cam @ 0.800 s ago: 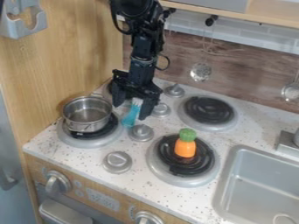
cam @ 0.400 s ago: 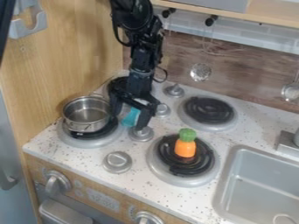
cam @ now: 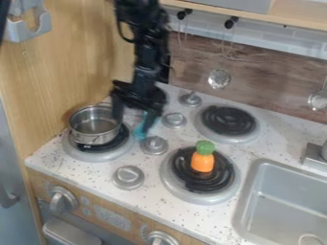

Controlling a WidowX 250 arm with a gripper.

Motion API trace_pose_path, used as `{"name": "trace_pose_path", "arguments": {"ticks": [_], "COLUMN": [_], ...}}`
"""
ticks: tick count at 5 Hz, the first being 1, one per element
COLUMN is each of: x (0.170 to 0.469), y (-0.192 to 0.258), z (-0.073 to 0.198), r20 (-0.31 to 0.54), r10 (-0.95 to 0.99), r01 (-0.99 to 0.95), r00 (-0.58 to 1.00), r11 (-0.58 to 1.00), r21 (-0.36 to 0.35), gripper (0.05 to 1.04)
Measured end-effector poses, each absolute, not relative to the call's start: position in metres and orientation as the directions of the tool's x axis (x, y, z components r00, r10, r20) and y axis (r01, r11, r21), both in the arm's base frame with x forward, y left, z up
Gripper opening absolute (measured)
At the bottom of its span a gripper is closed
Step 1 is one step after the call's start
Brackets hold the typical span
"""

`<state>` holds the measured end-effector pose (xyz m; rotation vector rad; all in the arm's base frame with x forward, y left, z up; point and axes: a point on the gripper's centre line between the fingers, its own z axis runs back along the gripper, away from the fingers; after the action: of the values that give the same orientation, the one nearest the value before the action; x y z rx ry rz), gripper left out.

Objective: Move the silver pot to the rear right burner

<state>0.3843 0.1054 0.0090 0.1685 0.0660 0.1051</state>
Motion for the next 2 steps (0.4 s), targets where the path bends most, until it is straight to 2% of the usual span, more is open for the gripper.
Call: {"name": "trace_pose_path", "arguments": {"ticks": [1, 2], "x": [0.384, 0.386], "y": [0.125, 0.131], "z": [0.013, -0.005], "r20": [-0.033, -0.035], "r10": [0.178, 0.185], "r01": [-0.171, -0.181], "r00": [0.983, 0.982], "r11": [0.974, 0.978], "r21": [0.151, 0.105], "gripper": [0.999, 0.999]}}
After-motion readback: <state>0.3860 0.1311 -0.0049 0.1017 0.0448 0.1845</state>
